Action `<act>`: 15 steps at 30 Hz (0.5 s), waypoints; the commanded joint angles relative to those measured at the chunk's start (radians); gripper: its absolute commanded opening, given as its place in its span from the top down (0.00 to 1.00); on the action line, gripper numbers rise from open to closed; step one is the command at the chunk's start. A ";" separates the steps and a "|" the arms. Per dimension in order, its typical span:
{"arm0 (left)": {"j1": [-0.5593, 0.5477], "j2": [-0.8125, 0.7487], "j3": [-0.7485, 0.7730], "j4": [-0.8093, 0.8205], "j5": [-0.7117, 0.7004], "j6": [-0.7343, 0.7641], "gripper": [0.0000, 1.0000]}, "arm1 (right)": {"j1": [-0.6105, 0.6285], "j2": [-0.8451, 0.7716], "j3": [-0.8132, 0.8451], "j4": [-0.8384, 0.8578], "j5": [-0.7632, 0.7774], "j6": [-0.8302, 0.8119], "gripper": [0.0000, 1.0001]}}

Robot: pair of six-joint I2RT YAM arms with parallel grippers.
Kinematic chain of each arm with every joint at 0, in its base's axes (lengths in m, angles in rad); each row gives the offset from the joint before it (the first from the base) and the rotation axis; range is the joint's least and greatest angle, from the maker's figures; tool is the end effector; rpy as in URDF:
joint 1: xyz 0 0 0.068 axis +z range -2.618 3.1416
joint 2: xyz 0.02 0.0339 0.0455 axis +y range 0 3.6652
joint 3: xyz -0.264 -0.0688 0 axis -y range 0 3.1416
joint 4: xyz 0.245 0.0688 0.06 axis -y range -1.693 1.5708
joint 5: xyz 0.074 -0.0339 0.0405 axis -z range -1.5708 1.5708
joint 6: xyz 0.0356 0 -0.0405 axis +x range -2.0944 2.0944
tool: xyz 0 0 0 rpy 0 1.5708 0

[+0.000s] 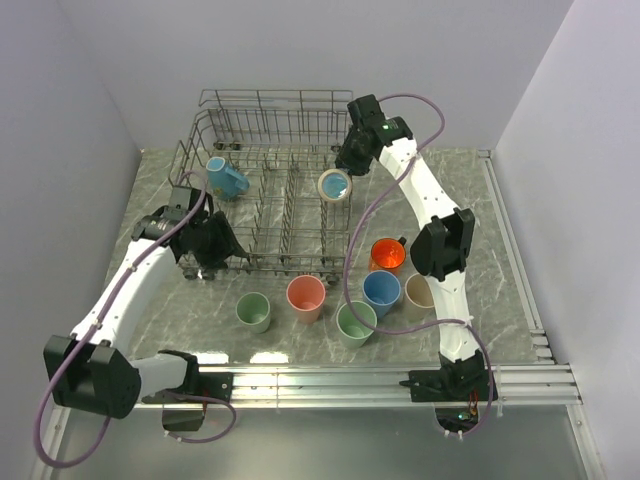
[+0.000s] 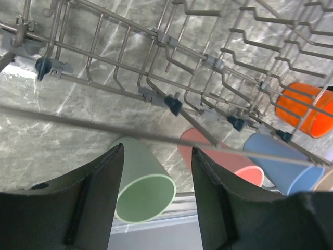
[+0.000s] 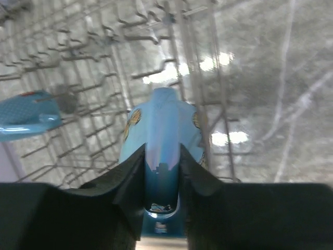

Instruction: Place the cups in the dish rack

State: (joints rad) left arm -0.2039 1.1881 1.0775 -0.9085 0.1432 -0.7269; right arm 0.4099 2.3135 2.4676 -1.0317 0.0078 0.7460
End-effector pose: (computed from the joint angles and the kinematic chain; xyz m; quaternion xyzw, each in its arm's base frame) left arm 0.2230 -0.0513 0.2980 -0.2293 0.9321 -0.1834 0.2119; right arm 0.4600 0.1996 0.3206 0.1586 0.9271 0.1825 0.2865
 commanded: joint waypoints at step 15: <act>-0.003 0.142 0.147 -0.019 -0.014 0.029 0.42 | -0.040 -0.028 -0.029 -0.090 -0.097 -0.016 0.02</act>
State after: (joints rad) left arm -0.2100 1.3140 1.1572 -0.9997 0.1852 -0.7128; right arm 0.4042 2.3119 2.4531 -0.9936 -0.1028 0.7177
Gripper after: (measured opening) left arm 0.583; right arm 0.979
